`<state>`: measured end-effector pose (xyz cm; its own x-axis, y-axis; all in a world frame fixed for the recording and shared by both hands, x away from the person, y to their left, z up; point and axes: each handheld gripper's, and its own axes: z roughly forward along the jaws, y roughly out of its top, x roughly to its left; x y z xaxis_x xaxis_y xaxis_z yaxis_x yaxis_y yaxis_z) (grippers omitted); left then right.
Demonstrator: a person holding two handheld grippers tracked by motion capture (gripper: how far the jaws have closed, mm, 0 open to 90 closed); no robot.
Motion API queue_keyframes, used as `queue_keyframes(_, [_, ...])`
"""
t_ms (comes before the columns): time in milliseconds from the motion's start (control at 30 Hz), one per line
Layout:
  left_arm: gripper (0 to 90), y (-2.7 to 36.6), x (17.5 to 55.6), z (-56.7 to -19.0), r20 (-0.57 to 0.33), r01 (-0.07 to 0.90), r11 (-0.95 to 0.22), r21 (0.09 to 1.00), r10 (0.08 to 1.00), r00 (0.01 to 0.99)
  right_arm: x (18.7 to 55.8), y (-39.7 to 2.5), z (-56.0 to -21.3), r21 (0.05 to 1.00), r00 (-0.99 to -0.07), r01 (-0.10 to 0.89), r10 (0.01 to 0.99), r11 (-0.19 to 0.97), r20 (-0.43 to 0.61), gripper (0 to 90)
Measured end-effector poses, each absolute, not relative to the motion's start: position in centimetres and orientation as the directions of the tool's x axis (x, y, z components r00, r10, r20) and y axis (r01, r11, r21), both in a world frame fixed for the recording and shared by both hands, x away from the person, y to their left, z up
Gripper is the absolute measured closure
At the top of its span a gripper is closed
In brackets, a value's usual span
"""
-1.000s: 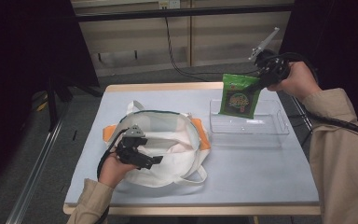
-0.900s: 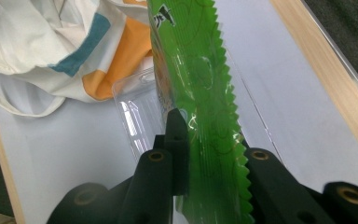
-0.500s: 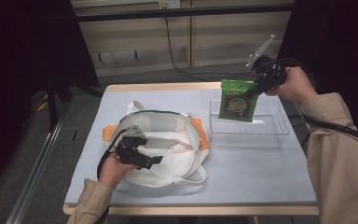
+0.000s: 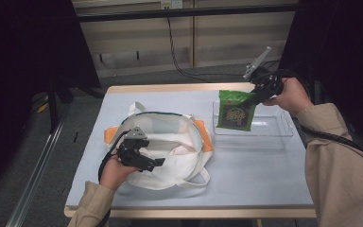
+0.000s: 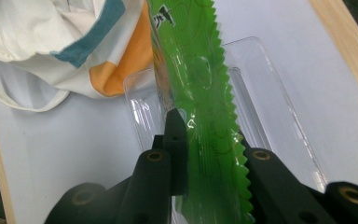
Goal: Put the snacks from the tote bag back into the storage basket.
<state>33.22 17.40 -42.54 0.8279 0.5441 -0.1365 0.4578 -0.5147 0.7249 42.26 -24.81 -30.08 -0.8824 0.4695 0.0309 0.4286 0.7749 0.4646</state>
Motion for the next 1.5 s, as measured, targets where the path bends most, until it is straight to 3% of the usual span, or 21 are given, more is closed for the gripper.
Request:
queue_keyframes(633, [3.9, 17.0, 33.3, -42.5, -0.132, 0.452, -0.526, 0.721, 0.537, 0.833, 41.6, -23.8, -33.5, 0.458, -0.89, 0.419, 0.456, 0.784, 0.033, 76.6])
queue_keyframes(1500, [4.0, 16.5, 33.3, -42.2, -0.132, 0.445, -0.533, 0.72, 0.524, 0.842, 39.6, -23.7, -35.3, 0.465, -0.903, 0.396, 0.429, 0.792, 0.038, 71.4])
